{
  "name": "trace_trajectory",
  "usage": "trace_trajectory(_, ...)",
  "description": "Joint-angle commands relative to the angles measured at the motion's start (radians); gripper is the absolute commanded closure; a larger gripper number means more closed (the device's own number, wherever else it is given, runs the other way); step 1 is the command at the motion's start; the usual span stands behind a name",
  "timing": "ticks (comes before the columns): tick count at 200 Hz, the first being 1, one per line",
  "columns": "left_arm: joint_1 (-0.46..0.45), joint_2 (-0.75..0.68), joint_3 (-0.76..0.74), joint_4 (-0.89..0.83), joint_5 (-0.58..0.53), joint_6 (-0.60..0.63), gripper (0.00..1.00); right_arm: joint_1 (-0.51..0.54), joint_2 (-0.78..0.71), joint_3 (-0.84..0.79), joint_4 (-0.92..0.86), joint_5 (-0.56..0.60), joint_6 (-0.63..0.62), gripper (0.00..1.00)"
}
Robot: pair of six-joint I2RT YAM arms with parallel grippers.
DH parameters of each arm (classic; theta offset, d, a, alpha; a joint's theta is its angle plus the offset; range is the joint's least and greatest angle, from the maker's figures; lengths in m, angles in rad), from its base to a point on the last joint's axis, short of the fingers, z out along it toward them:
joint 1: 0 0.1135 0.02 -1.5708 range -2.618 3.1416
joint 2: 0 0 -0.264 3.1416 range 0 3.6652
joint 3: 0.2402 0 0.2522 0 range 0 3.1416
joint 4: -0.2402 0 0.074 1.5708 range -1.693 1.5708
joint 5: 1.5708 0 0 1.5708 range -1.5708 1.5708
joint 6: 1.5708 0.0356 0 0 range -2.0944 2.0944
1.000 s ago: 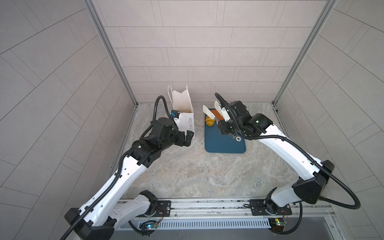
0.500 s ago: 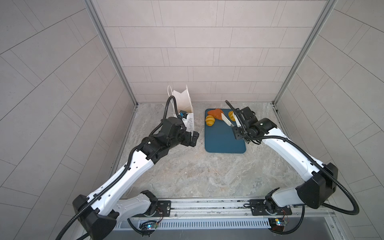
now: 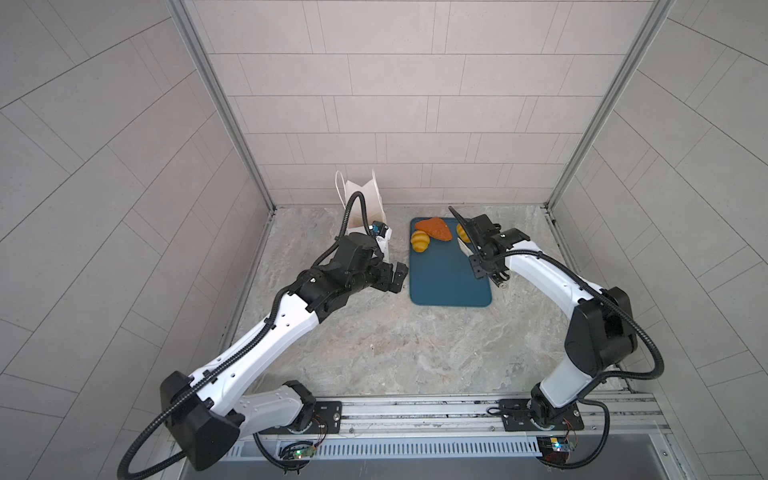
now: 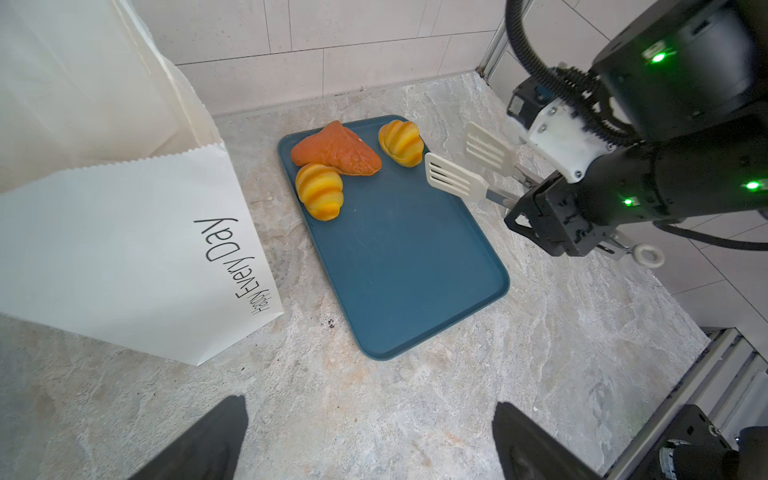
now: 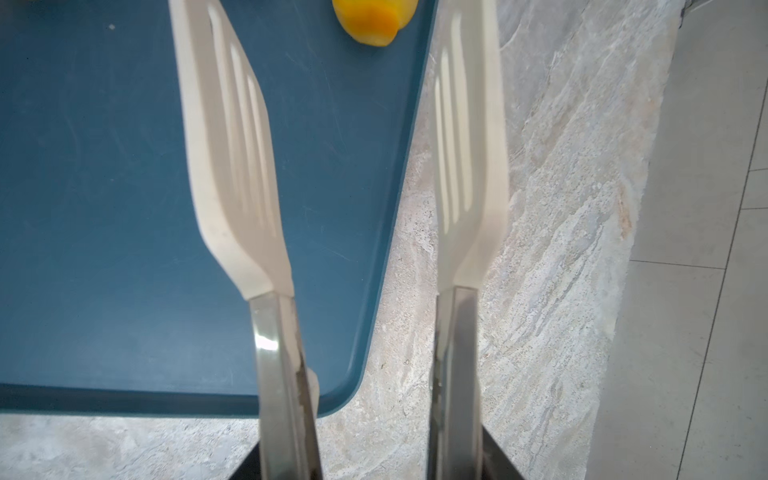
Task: Place the fake bread into the paper bag
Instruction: 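Move open tongs to striped bun at tray's far end while left gripper advances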
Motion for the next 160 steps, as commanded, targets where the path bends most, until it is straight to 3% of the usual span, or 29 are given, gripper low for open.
trace_trajectory(1,-0.005,0.005,-0.008,0.039,0.011,-0.002,0.00,-0.018,0.036,0.051,0.011,0.022,0.017,0.44)
trace_trajectory(160,-0.005,0.020,-0.026,0.043,0.025,0.016,0.00,-0.088,0.313,0.276,0.022,-0.014,0.034,0.43)
